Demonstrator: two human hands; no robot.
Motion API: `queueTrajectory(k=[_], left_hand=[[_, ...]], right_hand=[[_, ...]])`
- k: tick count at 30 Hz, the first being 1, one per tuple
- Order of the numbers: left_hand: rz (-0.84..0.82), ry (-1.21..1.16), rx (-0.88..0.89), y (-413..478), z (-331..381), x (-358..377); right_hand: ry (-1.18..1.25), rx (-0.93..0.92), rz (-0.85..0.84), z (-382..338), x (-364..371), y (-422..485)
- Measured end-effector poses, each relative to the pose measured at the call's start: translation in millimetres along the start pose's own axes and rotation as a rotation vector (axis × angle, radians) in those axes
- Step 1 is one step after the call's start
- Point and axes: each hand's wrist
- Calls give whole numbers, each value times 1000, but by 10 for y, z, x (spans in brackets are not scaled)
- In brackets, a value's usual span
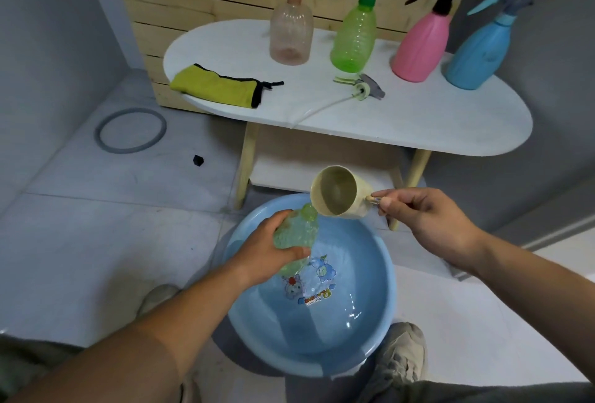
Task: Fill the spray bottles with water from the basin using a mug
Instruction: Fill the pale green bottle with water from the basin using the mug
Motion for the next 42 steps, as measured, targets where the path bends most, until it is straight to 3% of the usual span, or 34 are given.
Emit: queueTrajectory(k=[42], left_hand=[[-4,-33,-9,115,-193,51]], right_hand=[[-288,-199,-7,-214,37,47]])
Point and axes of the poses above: each hand's wrist, its own y-axis towards the middle knuckle, its own x-axis out of the palm, z = x × y, and after that the axes turned 12 degrees about -x, right-handed
